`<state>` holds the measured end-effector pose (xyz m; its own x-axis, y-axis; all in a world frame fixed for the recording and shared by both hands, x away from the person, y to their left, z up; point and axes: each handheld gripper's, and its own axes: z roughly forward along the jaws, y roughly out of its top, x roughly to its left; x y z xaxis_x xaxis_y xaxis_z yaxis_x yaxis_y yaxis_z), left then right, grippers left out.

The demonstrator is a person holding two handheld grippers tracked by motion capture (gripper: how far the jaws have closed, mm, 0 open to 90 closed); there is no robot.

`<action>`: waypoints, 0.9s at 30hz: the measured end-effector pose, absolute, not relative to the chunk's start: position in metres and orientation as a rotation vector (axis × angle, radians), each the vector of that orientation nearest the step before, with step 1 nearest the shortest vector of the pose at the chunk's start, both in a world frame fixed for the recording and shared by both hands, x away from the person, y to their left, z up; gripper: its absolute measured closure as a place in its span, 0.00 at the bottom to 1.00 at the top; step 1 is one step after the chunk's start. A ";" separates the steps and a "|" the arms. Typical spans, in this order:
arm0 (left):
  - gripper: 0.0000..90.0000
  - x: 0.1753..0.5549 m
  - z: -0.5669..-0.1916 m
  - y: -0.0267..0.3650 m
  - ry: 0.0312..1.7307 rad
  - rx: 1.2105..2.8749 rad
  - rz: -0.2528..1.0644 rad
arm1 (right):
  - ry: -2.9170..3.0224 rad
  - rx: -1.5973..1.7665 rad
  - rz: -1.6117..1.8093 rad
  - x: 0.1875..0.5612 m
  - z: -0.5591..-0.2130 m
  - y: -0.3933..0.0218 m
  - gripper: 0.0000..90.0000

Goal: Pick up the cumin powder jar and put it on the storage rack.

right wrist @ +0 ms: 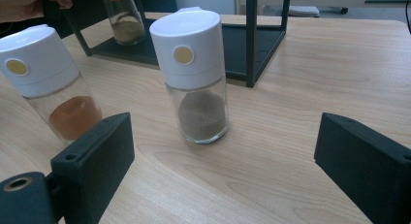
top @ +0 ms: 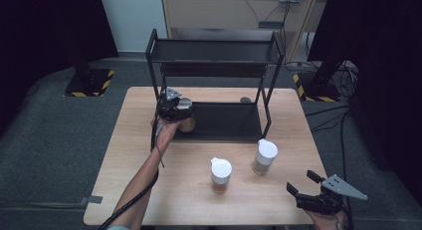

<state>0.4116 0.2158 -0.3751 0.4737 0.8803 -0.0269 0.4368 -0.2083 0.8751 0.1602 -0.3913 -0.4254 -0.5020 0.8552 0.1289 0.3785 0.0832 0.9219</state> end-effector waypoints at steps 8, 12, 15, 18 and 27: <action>0.36 0.411 -0.379 0.216 1.114 1.822 0.619 | 1.920 1.213 1.411 0.160 -0.425 -0.391 0.08; 0.36 0.410 -0.383 0.218 1.111 1.807 0.615 | 1.922 1.213 1.412 0.161 -0.426 -0.392 0.08; 0.36 0.409 -0.385 0.217 1.102 1.805 0.622 | 1.924 1.213 1.413 0.161 -0.426 -0.391 0.08; 0.36 0.409 -0.386 0.216 1.099 1.804 0.625 | 1.925 1.213 1.412 0.161 -0.426 -0.392 0.08; 0.30 0.413 -0.385 0.218 1.105 1.810 0.592 | 1.925 1.213 1.414 0.161 -0.426 -0.392 0.08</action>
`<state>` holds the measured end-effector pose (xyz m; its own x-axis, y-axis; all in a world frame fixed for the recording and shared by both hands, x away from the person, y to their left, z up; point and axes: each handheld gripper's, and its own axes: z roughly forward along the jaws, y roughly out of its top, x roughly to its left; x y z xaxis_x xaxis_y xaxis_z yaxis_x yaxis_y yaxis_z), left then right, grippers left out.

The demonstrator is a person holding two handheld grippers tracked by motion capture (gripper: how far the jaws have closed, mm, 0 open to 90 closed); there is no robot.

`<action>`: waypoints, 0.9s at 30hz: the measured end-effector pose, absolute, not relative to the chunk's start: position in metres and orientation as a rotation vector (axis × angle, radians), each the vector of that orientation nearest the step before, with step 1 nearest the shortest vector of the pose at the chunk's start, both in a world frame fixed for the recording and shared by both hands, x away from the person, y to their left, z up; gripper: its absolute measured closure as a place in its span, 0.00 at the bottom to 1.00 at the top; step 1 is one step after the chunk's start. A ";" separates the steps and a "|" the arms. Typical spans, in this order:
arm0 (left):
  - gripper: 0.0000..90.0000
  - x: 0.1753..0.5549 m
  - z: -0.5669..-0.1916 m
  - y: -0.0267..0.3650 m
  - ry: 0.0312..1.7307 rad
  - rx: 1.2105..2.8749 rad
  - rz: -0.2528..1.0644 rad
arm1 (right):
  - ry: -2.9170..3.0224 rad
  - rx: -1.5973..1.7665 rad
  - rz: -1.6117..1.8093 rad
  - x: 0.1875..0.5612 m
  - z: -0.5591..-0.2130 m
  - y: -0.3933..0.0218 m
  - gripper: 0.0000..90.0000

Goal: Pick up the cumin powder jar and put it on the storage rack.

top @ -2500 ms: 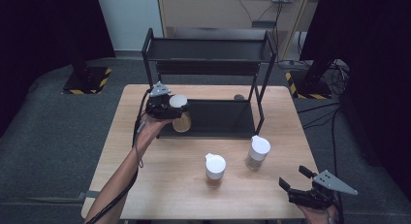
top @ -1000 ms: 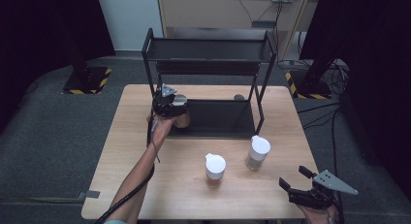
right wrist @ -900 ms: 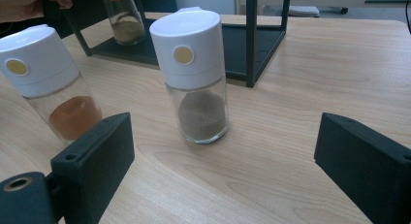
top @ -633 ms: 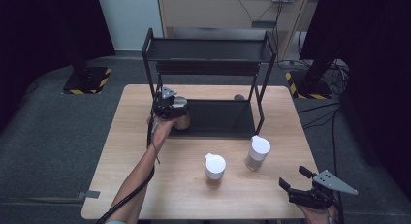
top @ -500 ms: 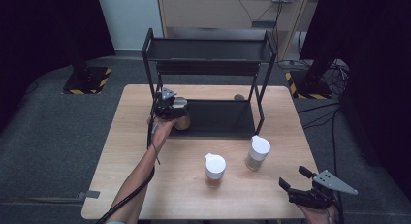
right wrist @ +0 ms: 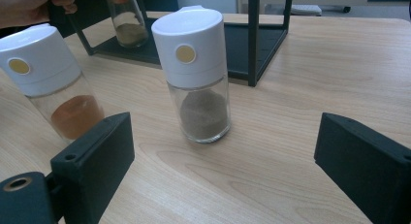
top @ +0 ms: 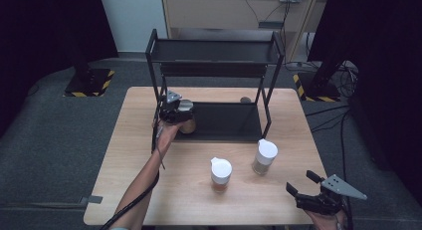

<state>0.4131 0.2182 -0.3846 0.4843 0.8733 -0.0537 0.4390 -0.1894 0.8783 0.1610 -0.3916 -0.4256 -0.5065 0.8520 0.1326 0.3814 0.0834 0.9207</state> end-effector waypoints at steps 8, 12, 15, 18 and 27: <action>0.11 0.410 -0.379 0.213 1.097 1.809 0.620 | 1.924 1.212 1.416 0.161 -0.426 -0.392 0.08; 0.04 0.408 -0.369 0.209 1.097 1.806 0.650 | 1.923 1.212 1.418 0.160 -0.425 -0.392 0.08; 0.02 0.405 -0.360 0.206 1.083 1.801 0.684 | 1.924 1.210 1.418 0.160 -0.425 -0.392 0.08; 0.01 0.403 -0.350 0.208 1.061 1.799 0.694 | 1.925 1.209 1.419 0.160 -0.425 -0.392 0.08; 0.01 0.393 -0.324 0.215 0.990 1.783 0.689 | 1.926 1.205 1.421 0.160 -0.426 -0.392 0.08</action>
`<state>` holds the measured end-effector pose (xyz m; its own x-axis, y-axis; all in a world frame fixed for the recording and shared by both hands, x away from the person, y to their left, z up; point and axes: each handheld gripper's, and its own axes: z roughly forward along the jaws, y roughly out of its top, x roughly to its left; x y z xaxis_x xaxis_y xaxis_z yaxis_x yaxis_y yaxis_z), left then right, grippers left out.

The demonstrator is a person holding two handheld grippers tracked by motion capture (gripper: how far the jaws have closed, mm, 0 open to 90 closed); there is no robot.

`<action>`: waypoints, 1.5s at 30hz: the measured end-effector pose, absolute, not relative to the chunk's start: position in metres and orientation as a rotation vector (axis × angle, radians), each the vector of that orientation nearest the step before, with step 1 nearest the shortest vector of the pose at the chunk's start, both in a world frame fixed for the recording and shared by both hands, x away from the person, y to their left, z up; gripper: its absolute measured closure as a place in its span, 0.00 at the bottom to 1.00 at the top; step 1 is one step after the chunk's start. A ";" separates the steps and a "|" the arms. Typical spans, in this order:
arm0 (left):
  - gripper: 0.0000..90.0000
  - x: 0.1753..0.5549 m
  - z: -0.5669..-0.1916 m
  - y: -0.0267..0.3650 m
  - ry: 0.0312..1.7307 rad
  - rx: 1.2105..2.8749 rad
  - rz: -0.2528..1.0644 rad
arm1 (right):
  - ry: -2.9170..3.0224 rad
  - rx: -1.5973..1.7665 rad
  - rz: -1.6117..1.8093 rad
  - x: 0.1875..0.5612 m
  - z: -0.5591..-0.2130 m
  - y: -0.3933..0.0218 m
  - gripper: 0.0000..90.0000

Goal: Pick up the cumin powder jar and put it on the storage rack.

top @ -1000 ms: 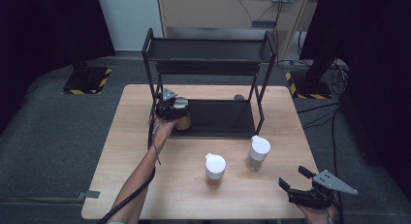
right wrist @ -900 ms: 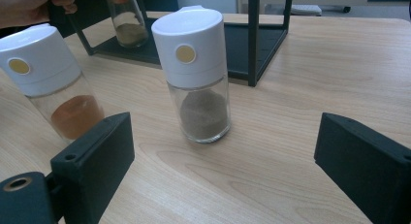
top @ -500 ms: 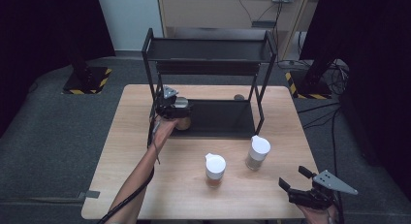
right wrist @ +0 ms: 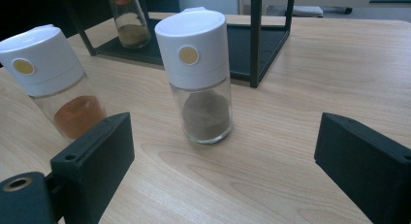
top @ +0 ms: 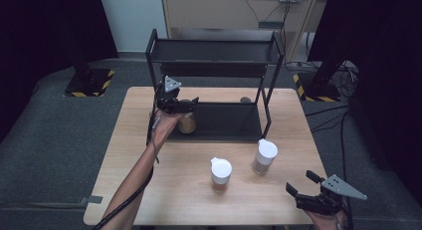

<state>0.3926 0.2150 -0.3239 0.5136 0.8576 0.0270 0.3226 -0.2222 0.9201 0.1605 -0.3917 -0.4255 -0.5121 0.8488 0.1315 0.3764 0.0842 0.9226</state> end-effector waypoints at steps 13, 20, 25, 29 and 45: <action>0.02 0.371 -0.305 0.234 0.808 1.783 0.578 | 1.930 1.207 1.422 0.161 -0.425 -0.392 0.08; 0.02 0.339 -0.304 0.254 0.719 1.765 0.553 | 1.933 1.205 1.416 0.161 -0.425 -0.391 0.08; 0.02 0.319 -0.306 0.269 0.697 1.743 0.543 | 1.933 1.205 1.414 0.161 -0.425 -0.391 0.08; 0.02 0.300 -0.310 0.282 0.685 1.721 0.558 | 1.933 1.206 1.412 0.161 -0.425 -0.390 0.08; 0.02 0.237 -0.347 0.317 0.744 1.663 0.599 | 1.936 1.204 1.406 0.161 -0.425 -0.389 0.08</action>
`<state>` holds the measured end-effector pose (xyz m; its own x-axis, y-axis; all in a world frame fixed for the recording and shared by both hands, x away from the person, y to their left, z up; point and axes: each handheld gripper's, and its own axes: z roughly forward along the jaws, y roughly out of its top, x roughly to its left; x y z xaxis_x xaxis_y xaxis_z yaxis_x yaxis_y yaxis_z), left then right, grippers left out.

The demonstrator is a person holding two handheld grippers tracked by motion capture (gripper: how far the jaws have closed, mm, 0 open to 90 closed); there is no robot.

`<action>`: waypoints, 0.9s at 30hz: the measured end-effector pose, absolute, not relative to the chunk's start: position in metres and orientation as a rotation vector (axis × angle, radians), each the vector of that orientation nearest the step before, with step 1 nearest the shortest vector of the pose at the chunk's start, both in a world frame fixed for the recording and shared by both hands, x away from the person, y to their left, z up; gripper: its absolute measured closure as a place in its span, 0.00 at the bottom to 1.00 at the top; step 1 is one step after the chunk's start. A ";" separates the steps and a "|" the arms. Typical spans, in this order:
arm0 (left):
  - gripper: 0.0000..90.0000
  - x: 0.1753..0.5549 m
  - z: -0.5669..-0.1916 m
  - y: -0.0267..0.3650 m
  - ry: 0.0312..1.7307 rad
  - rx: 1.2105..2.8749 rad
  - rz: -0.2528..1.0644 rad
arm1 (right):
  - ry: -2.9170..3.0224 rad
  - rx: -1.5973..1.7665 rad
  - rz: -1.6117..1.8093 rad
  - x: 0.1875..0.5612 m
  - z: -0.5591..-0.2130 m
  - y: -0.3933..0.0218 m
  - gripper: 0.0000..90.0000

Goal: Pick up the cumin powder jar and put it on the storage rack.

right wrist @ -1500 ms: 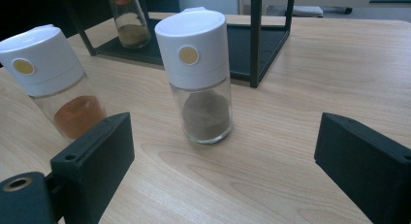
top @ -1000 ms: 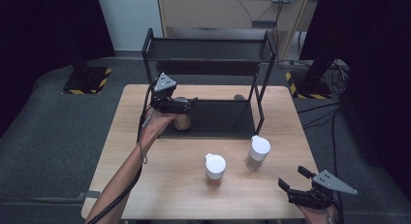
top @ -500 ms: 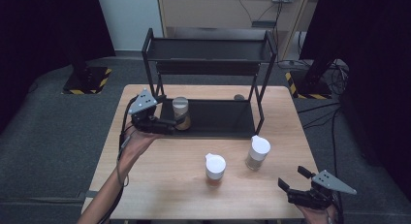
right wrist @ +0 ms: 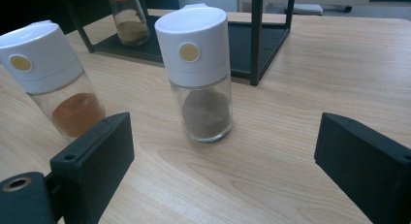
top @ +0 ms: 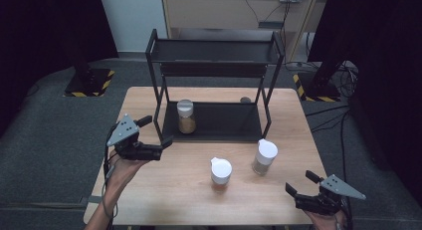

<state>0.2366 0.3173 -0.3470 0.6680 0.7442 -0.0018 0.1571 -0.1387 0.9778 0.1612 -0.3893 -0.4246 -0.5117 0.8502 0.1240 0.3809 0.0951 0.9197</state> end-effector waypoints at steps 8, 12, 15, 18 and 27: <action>0.02 0.213 -0.374 0.334 0.810 1.649 0.601 | 1.937 1.204 1.404 0.161 -0.424 -0.389 0.08; 0.02 0.204 -0.389 0.340 0.840 1.649 0.607 | 1.937 1.202 1.402 0.161 -0.424 -0.389 0.08; 0.03 0.199 -0.400 0.345 0.862 1.643 0.601 | 1.939 1.202 1.401 0.161 -0.424 -0.388 0.08; 0.03 0.194 -0.409 0.349 0.879 1.638 0.599 | 1.939 1.200 1.400 0.161 -0.424 -0.388 0.08; 0.02 0.181 -0.431 0.358 0.904 1.649 0.601 | 1.943 1.199 1.396 0.162 -0.424 -0.388 0.08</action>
<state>0.1813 0.3585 -0.4311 0.5789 0.8127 -0.0670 0.2524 -0.1004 0.9624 0.1616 -0.3880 -0.4241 -0.5135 0.8502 0.1164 0.3818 0.1048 0.9183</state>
